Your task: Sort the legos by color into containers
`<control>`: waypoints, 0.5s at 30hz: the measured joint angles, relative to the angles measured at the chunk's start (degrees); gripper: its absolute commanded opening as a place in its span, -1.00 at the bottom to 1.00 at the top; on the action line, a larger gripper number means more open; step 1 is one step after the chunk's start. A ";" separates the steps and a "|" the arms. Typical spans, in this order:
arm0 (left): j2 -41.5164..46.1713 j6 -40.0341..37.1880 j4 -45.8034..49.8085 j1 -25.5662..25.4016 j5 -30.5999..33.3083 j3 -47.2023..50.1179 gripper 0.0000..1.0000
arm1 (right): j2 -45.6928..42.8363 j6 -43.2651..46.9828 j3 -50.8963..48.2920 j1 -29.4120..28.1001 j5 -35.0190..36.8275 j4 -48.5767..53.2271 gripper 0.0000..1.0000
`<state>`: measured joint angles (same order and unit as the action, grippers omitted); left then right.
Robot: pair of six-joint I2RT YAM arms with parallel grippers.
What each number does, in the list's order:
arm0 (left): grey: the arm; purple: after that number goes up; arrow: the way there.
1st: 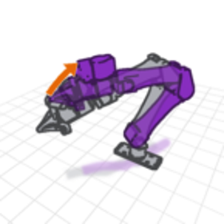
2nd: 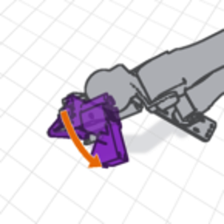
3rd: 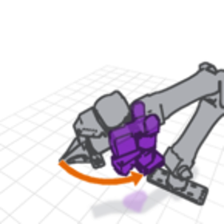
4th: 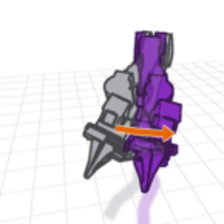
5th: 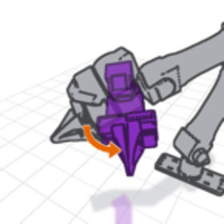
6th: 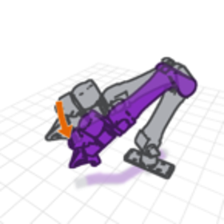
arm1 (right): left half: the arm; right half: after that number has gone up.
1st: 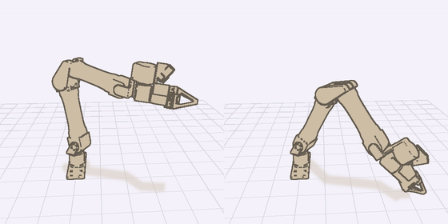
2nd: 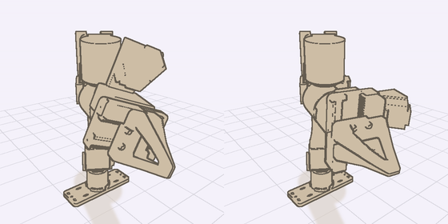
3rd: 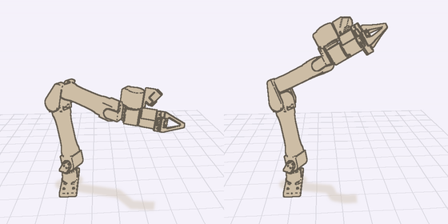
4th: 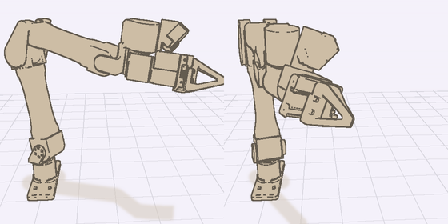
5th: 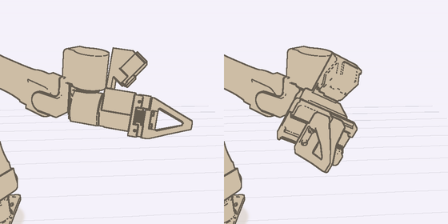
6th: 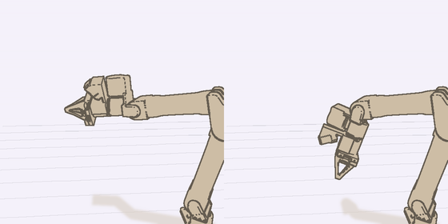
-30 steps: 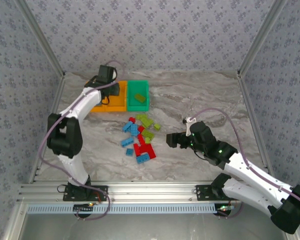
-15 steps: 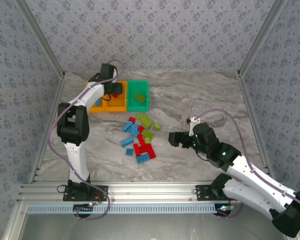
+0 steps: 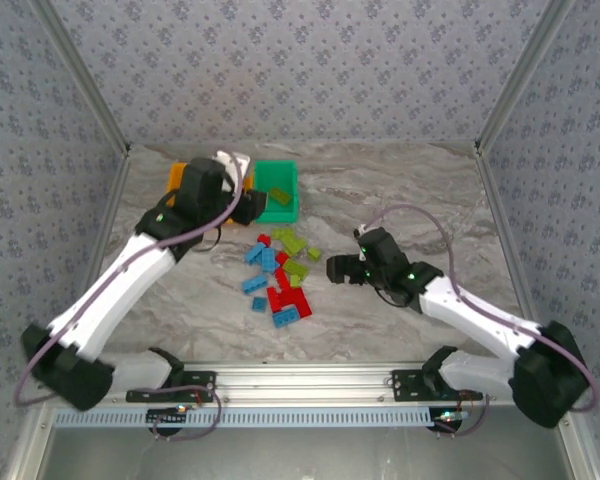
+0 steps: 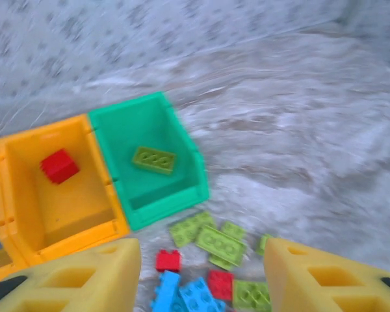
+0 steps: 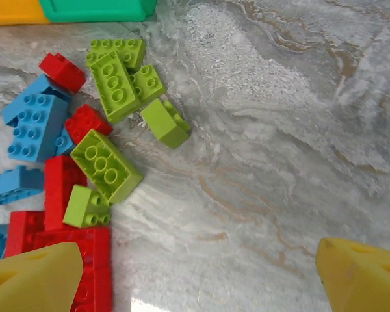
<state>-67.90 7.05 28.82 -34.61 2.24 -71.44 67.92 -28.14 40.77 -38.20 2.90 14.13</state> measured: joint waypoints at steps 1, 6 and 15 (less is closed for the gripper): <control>2.99 -1.16 1.86 -2.36 0.57 0.94 0.05 | 2.64 0.50 1.25 0.26 -0.57 -0.68 0.86; 10.23 -6.10 11.15 -12.96 2.93 4.87 0.09 | 14.97 3.08 7.67 1.22 -2.95 -3.13 0.74; 13.25 -12.94 20.74 -21.66 3.48 12.17 0.74 | 32.11 8.94 18.05 1.95 -6.40 -5.03 0.28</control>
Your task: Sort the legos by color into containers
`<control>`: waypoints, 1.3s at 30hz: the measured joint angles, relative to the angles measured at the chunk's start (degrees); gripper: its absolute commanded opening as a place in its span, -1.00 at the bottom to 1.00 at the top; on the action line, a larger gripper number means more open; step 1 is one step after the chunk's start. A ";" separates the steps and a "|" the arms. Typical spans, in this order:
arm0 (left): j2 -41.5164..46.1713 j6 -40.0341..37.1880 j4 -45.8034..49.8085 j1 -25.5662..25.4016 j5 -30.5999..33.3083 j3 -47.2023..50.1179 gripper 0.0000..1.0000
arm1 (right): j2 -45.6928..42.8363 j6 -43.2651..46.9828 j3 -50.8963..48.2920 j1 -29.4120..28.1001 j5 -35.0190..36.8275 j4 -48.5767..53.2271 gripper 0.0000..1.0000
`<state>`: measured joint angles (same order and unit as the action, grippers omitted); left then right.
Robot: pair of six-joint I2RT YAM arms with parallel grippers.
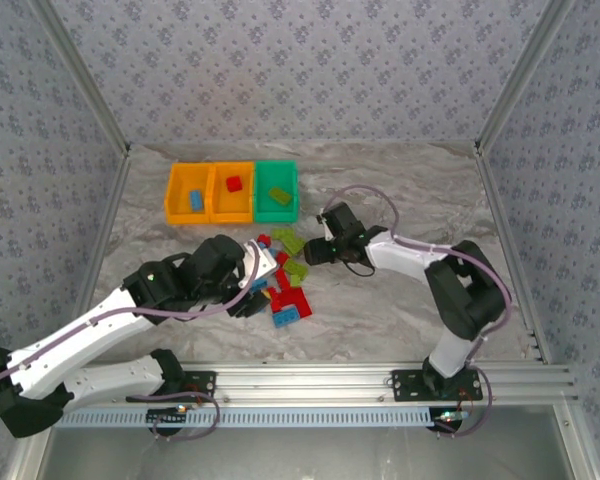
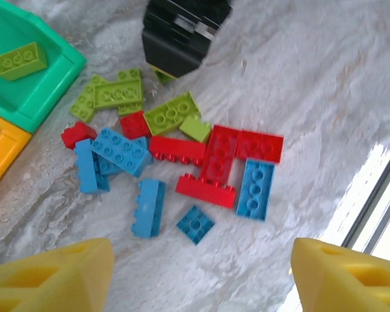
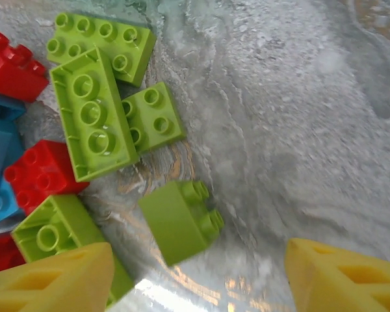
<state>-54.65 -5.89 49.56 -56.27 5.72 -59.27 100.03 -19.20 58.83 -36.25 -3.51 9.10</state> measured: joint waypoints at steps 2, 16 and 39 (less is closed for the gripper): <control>1.18 -0.61 0.00 0.00 0.02 1.73 0.97 | 3.02 0.87 2.34 0.00 -0.42 0.61 0.18; 6.05 0.04 -0.94 1.01 5.77 5.03 0.98 | 3.91 1.42 6.47 -1.95 3.76 6.23 -0.61; 5.31 2.97 -4.63 10.54 22.18 6.19 0.98 | 27.87 9.81 41.03 -4.35 13.05 -11.85 -0.50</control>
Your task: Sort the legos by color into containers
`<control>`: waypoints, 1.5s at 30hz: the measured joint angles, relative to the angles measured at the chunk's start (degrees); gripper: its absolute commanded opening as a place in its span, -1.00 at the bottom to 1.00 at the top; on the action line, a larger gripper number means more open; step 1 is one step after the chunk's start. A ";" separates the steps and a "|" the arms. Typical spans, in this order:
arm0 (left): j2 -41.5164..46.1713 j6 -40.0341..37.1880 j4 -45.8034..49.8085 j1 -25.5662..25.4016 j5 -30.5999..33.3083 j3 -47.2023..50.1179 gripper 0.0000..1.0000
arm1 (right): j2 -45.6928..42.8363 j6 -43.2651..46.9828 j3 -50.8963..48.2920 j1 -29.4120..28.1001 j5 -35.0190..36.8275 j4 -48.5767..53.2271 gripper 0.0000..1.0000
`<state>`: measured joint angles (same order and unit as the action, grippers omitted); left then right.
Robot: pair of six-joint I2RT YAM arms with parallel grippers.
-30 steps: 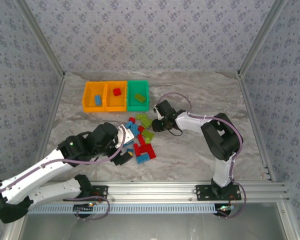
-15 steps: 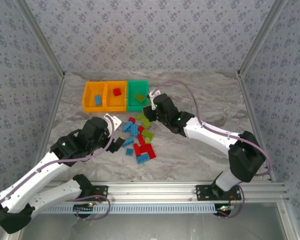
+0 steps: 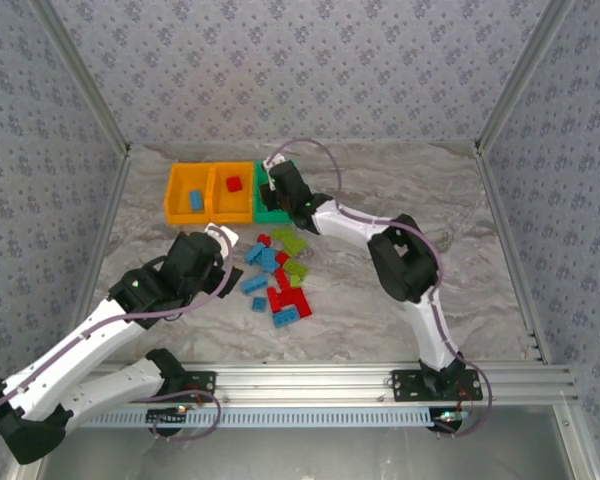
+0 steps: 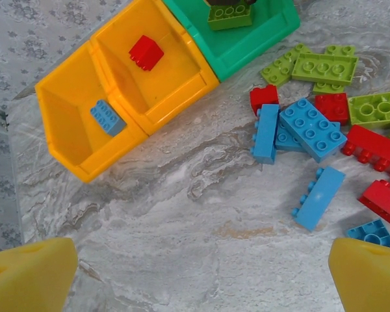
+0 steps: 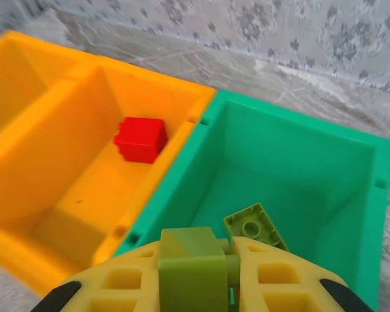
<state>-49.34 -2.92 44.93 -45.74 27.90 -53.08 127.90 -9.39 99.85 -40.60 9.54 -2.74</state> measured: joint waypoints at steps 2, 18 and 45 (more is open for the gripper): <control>-0.66 0.00 0.04 0.00 0.24 0.00 0.98 | 4.57 -0.26 6.64 0.92 -0.76 4.55 -0.44; -4.09 13.64 -1.09 0.00 -5.57 -0.76 0.96 | 1.70 -1.49 15.76 1.62 -4.44 26.99 -0.08; -52.57 38.53 -19.47 3.52 -13.22 -10.99 -0.20 | -71.60 -7.34 -46.75 -0.04 3.37 20.22 0.87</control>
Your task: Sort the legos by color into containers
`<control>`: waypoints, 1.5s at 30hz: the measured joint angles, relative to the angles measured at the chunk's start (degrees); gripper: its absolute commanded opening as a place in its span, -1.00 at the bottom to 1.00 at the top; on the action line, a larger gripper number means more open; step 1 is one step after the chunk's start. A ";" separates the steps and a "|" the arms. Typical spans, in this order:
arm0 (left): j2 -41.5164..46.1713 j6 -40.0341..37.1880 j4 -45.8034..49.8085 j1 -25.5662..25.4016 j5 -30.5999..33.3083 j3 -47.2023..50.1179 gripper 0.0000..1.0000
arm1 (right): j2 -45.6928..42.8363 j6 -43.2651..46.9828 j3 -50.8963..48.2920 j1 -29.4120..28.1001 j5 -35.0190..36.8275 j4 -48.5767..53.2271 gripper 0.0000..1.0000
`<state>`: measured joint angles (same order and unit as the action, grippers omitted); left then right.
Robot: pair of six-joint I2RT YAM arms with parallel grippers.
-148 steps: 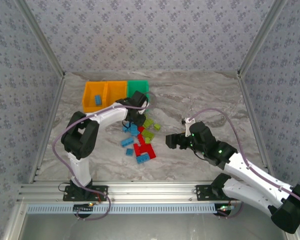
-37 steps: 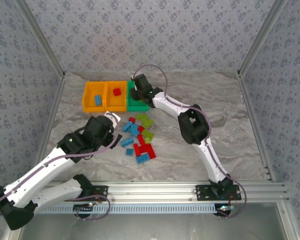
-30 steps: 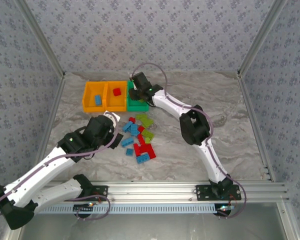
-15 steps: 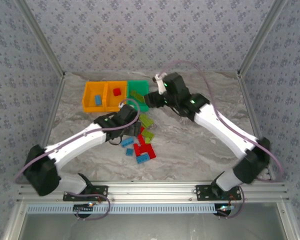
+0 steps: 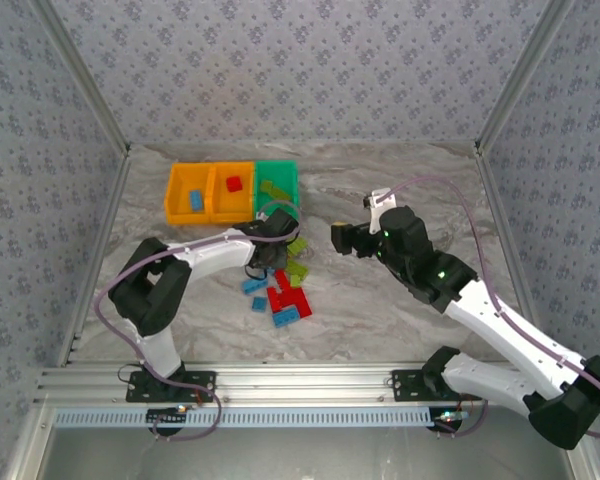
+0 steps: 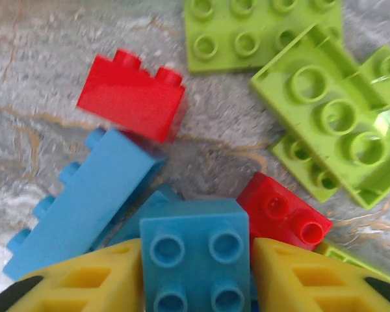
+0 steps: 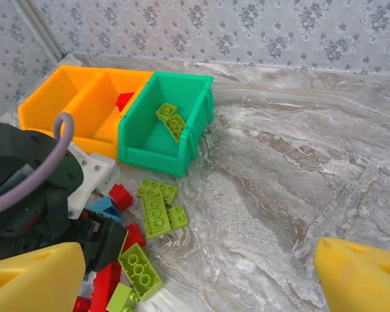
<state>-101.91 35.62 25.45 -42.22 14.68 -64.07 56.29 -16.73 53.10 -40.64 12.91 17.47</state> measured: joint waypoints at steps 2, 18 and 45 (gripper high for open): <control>0.00 0.04 -0.50 0.00 -0.17 -0.02 -0.24 | 0.35 -0.26 0.00 0.00 0.04 -0.24 0.88; 13.60 -3.28 1.44 0.59 4.04 0.04 -0.36 | 3.72 -1.95 0.00 -0.31 -1.36 -1.49 0.88; -17.99 -17.11 -4.63 36.98 2.43 -29.94 0.08 | 8.85 -3.58 0.48 -10.51 -7.96 2.47 0.90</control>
<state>-119.90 18.50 20.82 -5.23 17.10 -94.02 65.14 -20.32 53.58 -51.16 4.95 19.94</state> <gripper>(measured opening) 0.519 0.951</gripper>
